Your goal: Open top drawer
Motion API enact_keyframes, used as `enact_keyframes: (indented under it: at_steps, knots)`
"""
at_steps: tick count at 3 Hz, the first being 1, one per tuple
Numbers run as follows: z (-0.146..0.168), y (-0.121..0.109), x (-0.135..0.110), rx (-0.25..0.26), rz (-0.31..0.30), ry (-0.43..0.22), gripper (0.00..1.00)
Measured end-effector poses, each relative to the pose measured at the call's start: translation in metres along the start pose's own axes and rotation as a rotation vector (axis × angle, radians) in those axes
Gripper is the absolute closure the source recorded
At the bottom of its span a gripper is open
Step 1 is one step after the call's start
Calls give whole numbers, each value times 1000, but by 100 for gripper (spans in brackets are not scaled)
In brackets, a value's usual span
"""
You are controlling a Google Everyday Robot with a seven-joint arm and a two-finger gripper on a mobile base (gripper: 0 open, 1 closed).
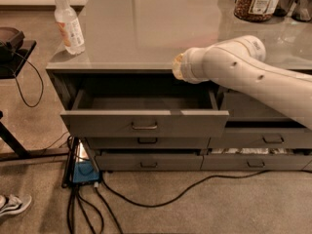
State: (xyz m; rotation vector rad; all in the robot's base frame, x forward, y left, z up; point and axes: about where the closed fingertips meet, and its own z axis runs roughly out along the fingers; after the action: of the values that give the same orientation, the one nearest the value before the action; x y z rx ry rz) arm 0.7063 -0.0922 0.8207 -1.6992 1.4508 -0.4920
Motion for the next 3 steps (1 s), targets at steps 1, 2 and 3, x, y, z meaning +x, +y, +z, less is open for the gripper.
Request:
enact_keyframes:
  at_steps: [1, 2, 3]
  knots:
    - [-2, 1, -1, -4, -4, 7, 100]
    - [-2, 1, -1, -5, -4, 7, 100]
    - [-4, 13, -3, -27, -4, 40, 100]
